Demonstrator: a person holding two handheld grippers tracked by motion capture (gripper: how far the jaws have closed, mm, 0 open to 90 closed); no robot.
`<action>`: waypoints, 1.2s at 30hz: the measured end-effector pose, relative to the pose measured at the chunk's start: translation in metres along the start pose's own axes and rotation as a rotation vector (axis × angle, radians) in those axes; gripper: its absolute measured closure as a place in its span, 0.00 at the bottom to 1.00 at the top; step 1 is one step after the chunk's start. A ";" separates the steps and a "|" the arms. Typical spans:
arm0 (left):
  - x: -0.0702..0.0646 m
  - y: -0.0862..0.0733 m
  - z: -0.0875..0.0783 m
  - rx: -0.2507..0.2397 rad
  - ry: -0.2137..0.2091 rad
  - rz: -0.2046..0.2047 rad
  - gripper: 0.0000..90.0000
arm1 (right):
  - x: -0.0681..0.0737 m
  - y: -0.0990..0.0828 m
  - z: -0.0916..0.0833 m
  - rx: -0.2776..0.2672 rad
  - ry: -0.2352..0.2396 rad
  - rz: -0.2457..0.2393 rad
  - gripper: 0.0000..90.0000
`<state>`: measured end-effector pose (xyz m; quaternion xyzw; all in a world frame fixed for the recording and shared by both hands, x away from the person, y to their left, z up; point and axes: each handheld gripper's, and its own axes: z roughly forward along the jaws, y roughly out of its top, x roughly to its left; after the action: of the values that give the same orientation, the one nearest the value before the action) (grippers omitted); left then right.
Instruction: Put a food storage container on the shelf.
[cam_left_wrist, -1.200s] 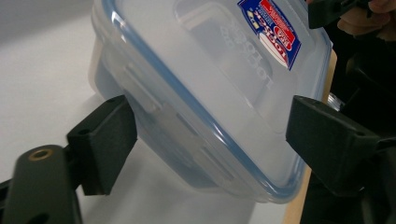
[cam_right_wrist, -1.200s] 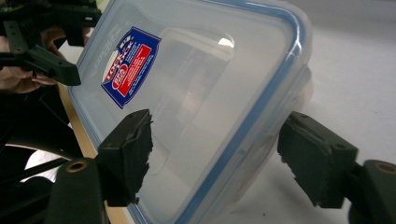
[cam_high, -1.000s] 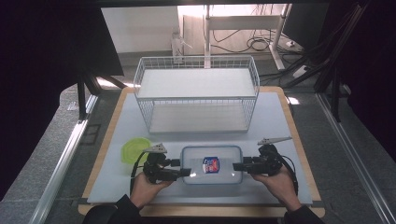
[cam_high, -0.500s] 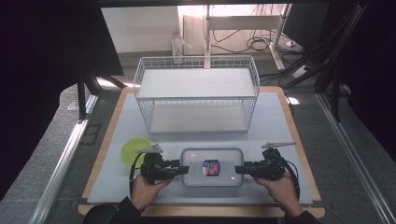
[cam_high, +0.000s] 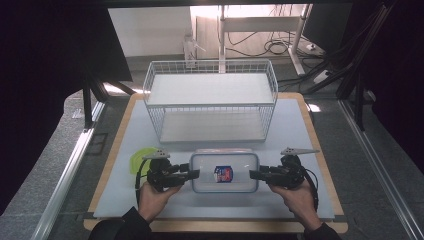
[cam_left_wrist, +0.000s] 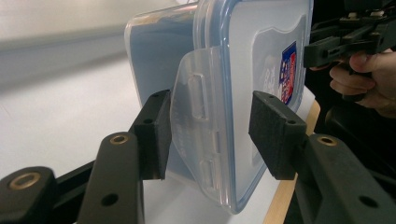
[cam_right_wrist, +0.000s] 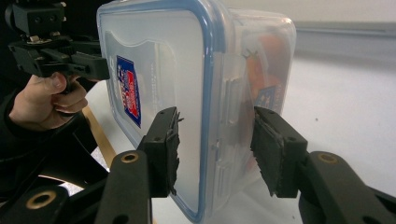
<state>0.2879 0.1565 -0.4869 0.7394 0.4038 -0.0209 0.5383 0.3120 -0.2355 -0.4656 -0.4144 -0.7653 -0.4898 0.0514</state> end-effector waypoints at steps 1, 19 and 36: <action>0.000 0.002 -0.002 -0.008 0.003 0.005 0.56 | 0.001 0.002 0.000 -0.003 0.003 -0.001 0.59; -0.004 0.059 -0.032 -0.075 0.040 0.073 0.56 | 0.019 0.064 -0.005 -0.085 0.017 -0.087 0.59; 0.004 0.126 -0.056 -0.116 0.062 0.095 0.56 | 0.028 0.132 -0.004 -0.141 0.032 -0.094 0.59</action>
<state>0.3462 0.1928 -0.3671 0.7257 0.3850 0.0508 0.5679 0.3826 -0.1992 -0.3566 -0.3727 -0.7468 -0.5507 0.0112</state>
